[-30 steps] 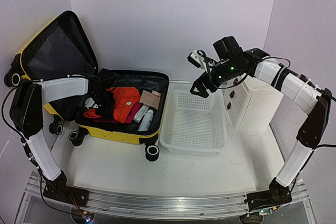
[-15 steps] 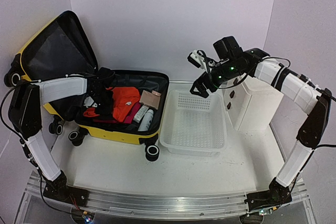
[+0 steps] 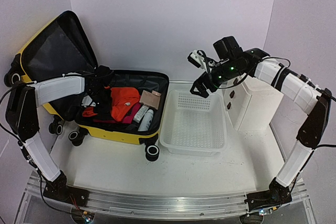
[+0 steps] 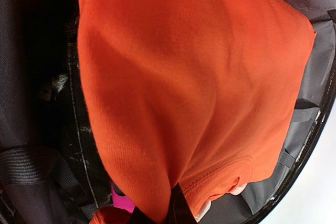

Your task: Open, take out, and arrange the luggage

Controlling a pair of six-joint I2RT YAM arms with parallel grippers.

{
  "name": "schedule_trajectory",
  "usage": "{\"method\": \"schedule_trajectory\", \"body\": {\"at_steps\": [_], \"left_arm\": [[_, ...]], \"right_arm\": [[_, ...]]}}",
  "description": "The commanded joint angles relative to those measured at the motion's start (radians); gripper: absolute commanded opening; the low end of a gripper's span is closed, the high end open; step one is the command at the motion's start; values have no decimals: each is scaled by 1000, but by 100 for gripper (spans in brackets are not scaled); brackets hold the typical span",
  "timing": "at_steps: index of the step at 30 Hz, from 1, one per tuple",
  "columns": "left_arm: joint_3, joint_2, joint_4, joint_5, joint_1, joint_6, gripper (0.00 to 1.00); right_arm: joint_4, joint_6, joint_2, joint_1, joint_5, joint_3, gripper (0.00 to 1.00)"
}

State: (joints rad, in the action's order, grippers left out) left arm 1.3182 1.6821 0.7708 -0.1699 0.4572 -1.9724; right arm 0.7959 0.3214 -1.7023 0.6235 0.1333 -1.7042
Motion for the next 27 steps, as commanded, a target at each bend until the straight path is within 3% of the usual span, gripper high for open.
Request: {"method": "schedule_trajectory", "body": {"at_steps": [1,27], "left_arm": [[66,-55,47,-17,6,-4,0],[285,-85,154,-92,12,136,0]], "right_arm": [[-37,3,32,1,-8,-5,98],[-60,-19,39,1,-2,7,98]]}}
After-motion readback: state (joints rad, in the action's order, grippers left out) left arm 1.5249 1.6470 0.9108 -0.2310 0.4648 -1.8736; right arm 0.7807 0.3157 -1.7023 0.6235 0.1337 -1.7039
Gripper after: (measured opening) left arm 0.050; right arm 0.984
